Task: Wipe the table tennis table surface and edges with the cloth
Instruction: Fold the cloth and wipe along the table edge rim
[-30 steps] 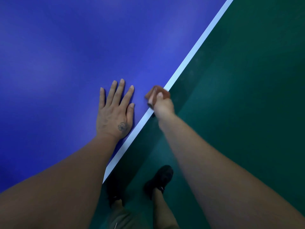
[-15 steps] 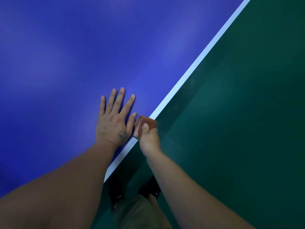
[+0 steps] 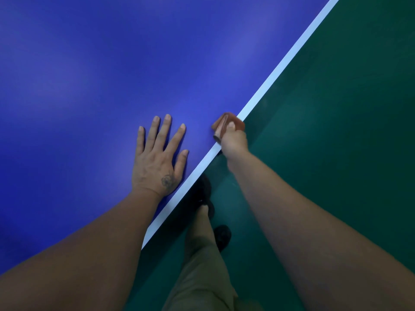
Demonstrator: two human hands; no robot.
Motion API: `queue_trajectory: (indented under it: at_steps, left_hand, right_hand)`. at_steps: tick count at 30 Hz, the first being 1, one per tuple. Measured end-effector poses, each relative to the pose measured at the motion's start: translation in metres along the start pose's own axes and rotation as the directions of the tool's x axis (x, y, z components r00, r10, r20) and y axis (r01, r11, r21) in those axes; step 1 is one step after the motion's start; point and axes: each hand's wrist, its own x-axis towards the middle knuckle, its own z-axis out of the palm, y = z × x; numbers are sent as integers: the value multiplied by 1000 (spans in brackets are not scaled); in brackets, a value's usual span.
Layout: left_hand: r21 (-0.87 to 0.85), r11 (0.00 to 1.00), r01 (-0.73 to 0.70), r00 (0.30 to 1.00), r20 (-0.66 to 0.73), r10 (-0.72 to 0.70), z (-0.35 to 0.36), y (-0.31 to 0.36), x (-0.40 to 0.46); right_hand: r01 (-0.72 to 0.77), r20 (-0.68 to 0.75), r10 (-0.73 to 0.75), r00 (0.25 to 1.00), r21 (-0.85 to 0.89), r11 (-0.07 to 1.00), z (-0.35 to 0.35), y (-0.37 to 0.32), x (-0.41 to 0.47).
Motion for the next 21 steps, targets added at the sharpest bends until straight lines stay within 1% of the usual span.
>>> queue_trajectory:
  at_steps: [3, 5, 7, 10, 13, 15, 16, 19, 21]
  left_hand:
    - [-1, 1000, -9, 1000, -13, 9, -1, -1, 1]
    - [5, 1000, -11, 1000, -11, 11, -1, 0, 1]
    - [-2, 1000, -9, 1000, -9, 9, -1, 0, 1]
    - [-17, 1000, -11, 1000, -24, 10, -3, 0, 0]
    - [-20, 1000, -5, 1000, -5, 5, -5, 1, 2]
    - [-18, 1000, 1, 1000, 16, 0, -7, 3, 1]
    - [-22, 1000, 2, 1000, 23, -1, -7, 3, 1]
    - [-69, 997, 38, 999, 19, -37, -13, 7, 9]
    - [-91, 994, 54, 999, 1, -54, -21, 15, 23]
  right_hand:
    - [11, -28, -12, 1000, -26, 1000, -18, -31, 21]
    - [18, -34, -18, 999, 13, 1000, -22, -41, 28]
    - [31, -57, -29, 998, 46, 998, -21, -39, 26]
    - [120, -61, -118, 991, 17, 993, -10, -12, 0]
    - [-47, 35, 46, 998, 29, 998, 9, 19, -26]
    - [-153, 72, 151, 986, 20, 988, 14, 23, -35]
    - [-184, 77, 182, 980, 22, 983, 16, 19, -33]
    - [-217, 37, 216, 976, 51, 975, 10, 0, -10]
    - [-165, 5, 166, 986, 98, 981, -1, -18, 6]
